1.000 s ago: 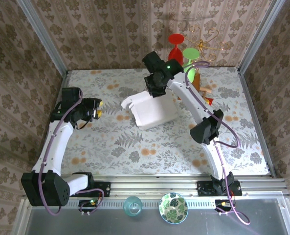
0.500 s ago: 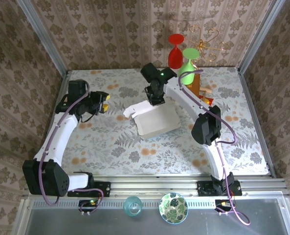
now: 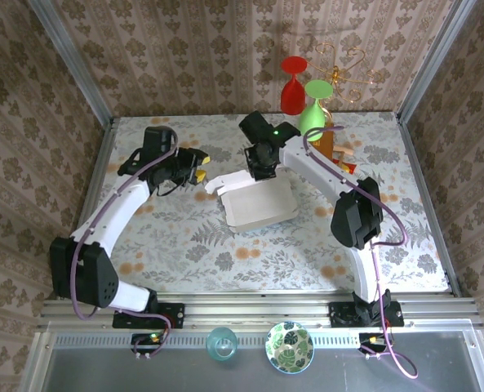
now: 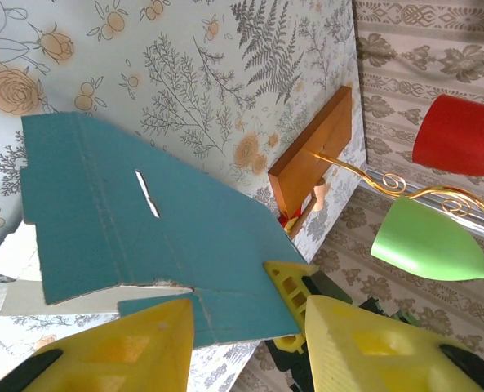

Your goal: Fold the paper box

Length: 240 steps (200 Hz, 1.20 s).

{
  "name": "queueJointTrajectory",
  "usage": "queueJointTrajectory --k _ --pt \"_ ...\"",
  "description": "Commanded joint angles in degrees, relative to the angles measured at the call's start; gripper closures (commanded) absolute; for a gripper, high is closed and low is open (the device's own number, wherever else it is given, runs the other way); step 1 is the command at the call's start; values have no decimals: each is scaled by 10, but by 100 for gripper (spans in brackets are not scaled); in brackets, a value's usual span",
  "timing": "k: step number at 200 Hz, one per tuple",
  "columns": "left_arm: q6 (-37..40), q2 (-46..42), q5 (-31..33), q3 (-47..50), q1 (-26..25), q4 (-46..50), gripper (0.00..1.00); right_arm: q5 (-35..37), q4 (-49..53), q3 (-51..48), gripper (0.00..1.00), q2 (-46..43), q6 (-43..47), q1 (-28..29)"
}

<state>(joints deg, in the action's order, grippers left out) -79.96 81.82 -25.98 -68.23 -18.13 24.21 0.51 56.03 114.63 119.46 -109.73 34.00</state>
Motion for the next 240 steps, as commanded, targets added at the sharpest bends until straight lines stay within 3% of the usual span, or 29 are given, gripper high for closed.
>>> queueJointTrajectory --k 1,115,161,200,240 --pt "-14 11 -10 9 -12 -26 59 -3 -21 -24 100 -24 -18 -4" --pt "-27 33 -18 22 -39 -22 60 -18 -64 -62 100 -31 -20 -14" --pt "-15 21 -5 27 -19 -16 59 -23 -65 -67 100 -31 -18 -17" --pt "35 17 12 -28 -4 32 56 -25 -70 -75 100 -31 -17 -19" --pt "24 44 -13 -5 -12 7 56 -27 -75 -75 100 -28 -21 -20"
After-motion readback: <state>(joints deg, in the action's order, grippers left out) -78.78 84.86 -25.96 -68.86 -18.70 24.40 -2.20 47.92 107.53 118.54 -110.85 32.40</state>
